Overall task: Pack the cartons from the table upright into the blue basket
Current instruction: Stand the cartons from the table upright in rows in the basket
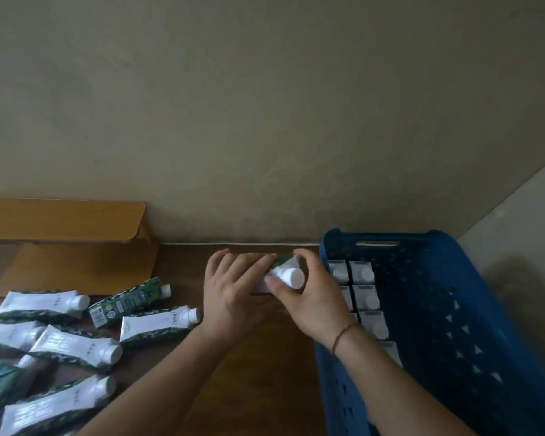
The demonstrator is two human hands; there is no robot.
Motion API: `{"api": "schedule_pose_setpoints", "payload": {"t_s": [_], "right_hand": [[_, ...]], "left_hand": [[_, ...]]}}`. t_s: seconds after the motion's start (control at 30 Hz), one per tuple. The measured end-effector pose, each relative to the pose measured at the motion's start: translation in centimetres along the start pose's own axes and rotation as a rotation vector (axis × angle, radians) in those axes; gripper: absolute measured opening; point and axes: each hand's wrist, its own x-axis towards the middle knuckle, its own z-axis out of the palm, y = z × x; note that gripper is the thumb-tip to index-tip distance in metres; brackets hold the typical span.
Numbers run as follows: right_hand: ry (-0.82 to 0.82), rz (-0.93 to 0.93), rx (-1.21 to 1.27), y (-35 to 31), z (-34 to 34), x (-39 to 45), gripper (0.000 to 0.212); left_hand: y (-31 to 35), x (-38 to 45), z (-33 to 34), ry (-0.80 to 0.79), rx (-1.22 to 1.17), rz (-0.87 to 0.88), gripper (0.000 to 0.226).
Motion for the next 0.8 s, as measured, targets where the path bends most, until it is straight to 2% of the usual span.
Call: {"api": "schedule_pose_setpoints", "payload": {"t_s": [0.07, 0.13, 0.2, 0.27, 0.33, 0.37, 0.43, 0.5, 0.57, 0.63, 0.7, 0.8], "right_hand": [[0.110, -0.126, 0.063, 0.0, -1.6, -0.3, 0.037], [0.197, -0.200, 0.166, 0.5, -3.8, -1.3, 0.036], [0.289, -0.187, 0.332, 1.2, -6.8, -2.2, 0.036], [0.411, -0.136, 0.389, 2.9, -10.1, -2.5, 0.038], [0.504, -0.090, 0.245, 5.4, -13.0, -2.1, 0.049], [0.520, -0.058, 0.137, 6.9, -14.2, -1.7, 0.055], [0.459, -0.023, -0.092, 9.7, -15.9, -0.4, 0.057], [0.292, -0.005, -0.294, 12.4, -16.5, 1.4, 0.054], [0.113, 0.035, -0.392, 14.9, -15.6, 3.4, 0.054], [0.029, 0.052, -0.406, 16.8, -13.6, 5.0, 0.054], [0.036, 0.033, -0.379, 18.0, -11.3, 5.7, 0.054], [0.170, 0.022, -0.237, 19.2, -8.9, 5.6, 0.064]], "left_hand": [[2.1, 1.4, -0.1, 0.061, -0.058, 0.044, 0.049], [3.9, 2.8, -0.1, 0.079, -0.112, 0.080, 0.052], [5.3, 3.6, 0.2, 0.047, -0.172, 0.074, 0.061], [6.8, 3.6, 0.7, -0.103, -0.346, -0.098, 0.072], [8.2, 3.1, 1.6, -0.339, -0.548, -0.384, 0.078], [8.7, 2.7, 2.3, -0.414, -0.599, -0.473, 0.079], [9.5, 2.0, 3.7, -0.471, -0.626, -0.515, 0.076], [10.2, 1.5, 4.6, -0.479, -0.628, -0.514, 0.071], [10.5, 1.4, 4.6, -0.479, -0.615, -0.550, 0.072], [10.5, 1.4, 4.5, -0.483, -0.621, -0.573, 0.074], [10.4, 1.4, 4.4, -0.490, -0.630, -0.586, 0.076], [10.3, 1.3, 4.6, -0.488, -0.647, -0.596, 0.076]]}}
